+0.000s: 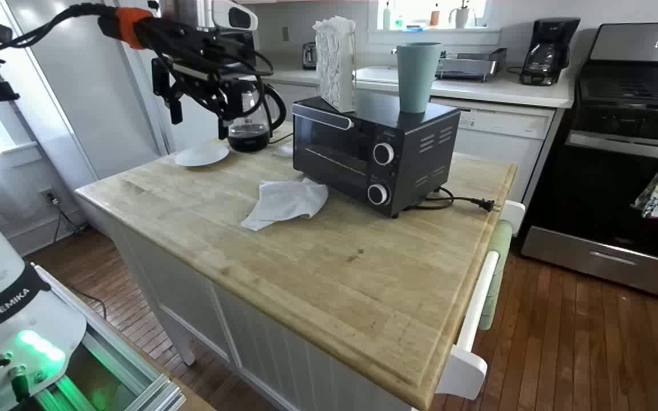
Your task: Open the microwave door
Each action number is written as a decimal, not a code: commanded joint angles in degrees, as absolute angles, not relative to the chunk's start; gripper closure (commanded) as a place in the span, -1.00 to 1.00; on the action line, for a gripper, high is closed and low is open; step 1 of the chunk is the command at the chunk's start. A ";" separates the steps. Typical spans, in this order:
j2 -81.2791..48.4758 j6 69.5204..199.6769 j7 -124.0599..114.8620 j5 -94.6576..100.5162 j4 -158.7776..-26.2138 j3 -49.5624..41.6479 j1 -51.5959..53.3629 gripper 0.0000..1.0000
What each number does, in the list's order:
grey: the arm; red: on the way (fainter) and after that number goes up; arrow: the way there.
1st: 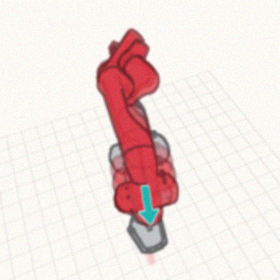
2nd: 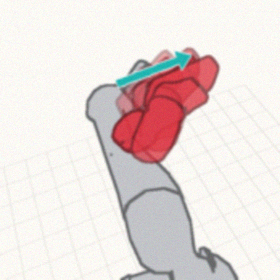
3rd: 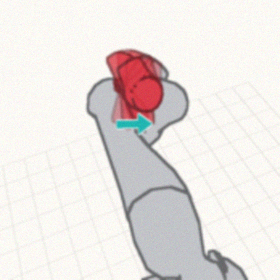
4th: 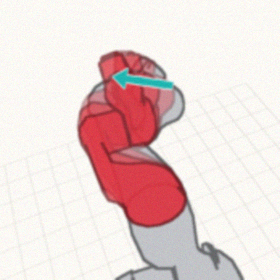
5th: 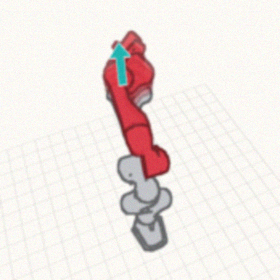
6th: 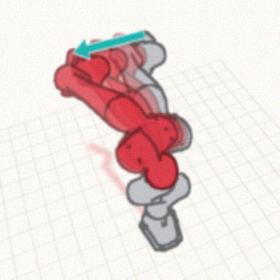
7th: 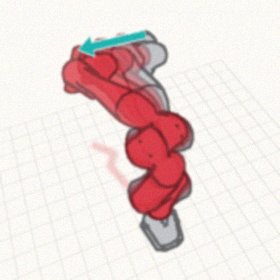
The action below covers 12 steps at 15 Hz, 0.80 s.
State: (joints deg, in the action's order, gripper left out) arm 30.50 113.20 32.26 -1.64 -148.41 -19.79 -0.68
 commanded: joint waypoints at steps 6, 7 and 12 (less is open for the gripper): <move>30.25 113.10 32.88 -2.37 -148.35 -18.48 -2.07 -1.00; 30.25 113.10 32.88 -2.37 -148.35 -18.48 -2.07 -1.00; 26.77 117.77 37.74 0.50 -146.29 -15.76 0.25 -1.00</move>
State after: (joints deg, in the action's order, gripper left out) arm 30.32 114.47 34.42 -1.57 -148.35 -18.63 -0.72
